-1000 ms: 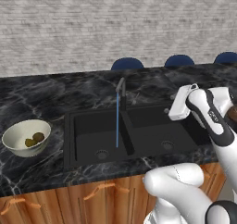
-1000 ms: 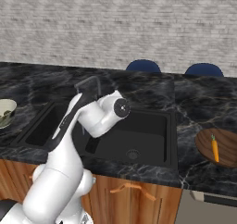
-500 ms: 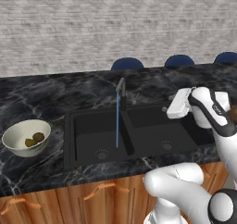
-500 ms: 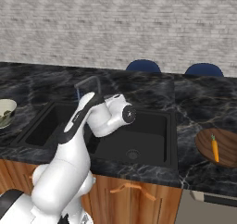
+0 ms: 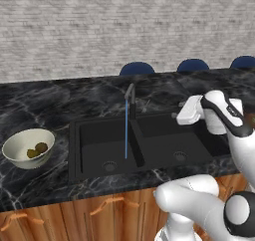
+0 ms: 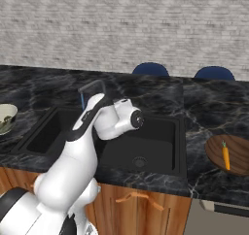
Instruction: Pick the kiwis from the sink and place them in one bowl. Place the carrot in the other bowl. Then turn off the sink faucet.
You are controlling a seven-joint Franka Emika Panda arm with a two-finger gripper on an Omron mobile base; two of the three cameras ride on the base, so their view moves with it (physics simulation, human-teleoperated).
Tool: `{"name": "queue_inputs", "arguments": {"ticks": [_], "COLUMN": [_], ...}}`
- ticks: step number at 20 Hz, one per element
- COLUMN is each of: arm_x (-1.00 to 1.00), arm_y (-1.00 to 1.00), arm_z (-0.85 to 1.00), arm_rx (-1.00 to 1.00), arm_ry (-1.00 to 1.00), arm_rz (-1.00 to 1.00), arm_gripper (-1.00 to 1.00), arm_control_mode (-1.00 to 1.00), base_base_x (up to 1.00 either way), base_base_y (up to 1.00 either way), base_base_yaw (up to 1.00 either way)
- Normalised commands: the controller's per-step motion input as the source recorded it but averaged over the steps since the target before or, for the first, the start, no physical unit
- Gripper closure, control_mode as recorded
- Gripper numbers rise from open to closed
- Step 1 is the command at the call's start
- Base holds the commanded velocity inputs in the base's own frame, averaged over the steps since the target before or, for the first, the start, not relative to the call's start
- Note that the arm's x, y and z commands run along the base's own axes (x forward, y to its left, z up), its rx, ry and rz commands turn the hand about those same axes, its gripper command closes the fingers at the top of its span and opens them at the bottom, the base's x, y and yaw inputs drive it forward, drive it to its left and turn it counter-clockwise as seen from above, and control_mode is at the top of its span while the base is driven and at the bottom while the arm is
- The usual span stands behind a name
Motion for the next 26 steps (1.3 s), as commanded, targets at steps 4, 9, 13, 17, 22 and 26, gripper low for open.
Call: {"name": "queue_inputs", "arguments": {"ticks": [4, 9, 13, 17, 22, 26], "arm_x": [0.29, 0.18, 0.2, 0.24, 0.24, 0.2], "arm_y": [0.09, 0.0, 0.01, 0.0, 0.0, 0.0], "arm_z": [-0.03, -0.08, -0.06, -0.12, -0.09, -0.01], "arm_rx": [0.01, 0.02, 0.07, 0.06, 0.03, 0.02], "arm_ry": [0.05, 0.03, 0.04, 0.05, 0.02, 0.0], "arm_rz": [0.0, 0.0, 0.0, 0.0, 0.0, 0.0], "arm_gripper": [-1.0, -1.0, -1.0, -1.0, -1.0, -1.0], "arm_control_mode": [-1.0, -1.0, -1.0, -1.0, -1.0, -1.0], "base_base_x": [0.0, 0.0, 0.0, 0.0, 0.0, 0.0], "base_base_y": [0.0, 0.0, 0.0, 0.0, 0.0, 0.0], "base_base_yaw": [0.0, 0.0, 0.0, 0.0, 0.0, 0.0]}}
